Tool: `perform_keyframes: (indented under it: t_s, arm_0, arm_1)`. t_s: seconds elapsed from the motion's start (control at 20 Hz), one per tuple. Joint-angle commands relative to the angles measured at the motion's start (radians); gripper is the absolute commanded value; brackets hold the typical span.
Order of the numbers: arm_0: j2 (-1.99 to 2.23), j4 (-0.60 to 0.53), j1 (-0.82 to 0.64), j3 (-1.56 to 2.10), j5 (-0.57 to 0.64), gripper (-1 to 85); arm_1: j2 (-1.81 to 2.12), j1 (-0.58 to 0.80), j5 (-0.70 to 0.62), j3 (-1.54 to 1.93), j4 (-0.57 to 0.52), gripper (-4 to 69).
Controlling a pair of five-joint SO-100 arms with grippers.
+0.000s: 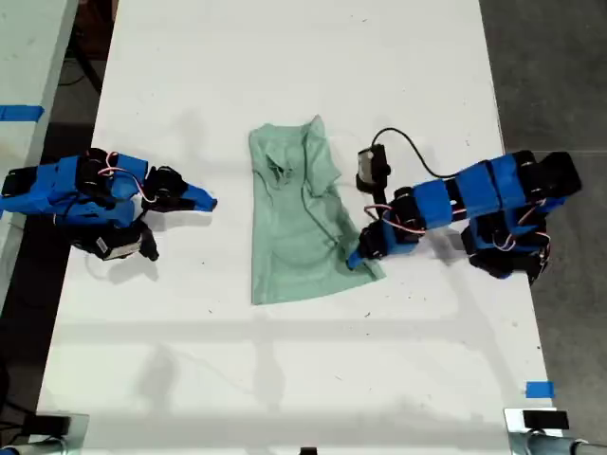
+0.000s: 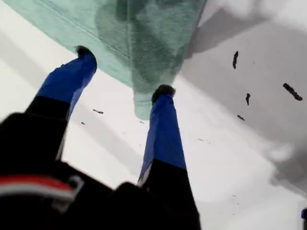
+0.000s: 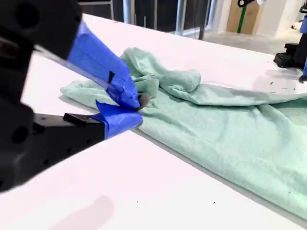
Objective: Fold t shirt
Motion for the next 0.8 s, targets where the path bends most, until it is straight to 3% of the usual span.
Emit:
perform_keyframes:
  t_s: [0.0,0.1,0.2,0.45,0.75]
  arm_0:
    - [0.006,0.002,0.003,0.018,0.008,0.5]
    - [0.006,0.002,0.008,0.018,0.008,0.4]
    - [0.006,0.002,0.006,0.018,0.006,0.4]
    - [0.006,0.002,0.005,0.018,0.006,0.4]
    - [0.006,0.002,0.002,0.018,0.006,0.4]
  arm_1:
    - [-0.041,-0.012,0.009,0.0,-0.066,24.6]
    - [-0.054,-0.009,0.008,0.011,-0.075,22.0]
    - [-0.048,-0.003,0.003,0.02,-0.08,1.2]
    - [-0.046,-0.002,-0.028,-0.031,-0.069,1.2]
    - [-0.095,-0.025,-0.078,-0.276,0.025,1.2]
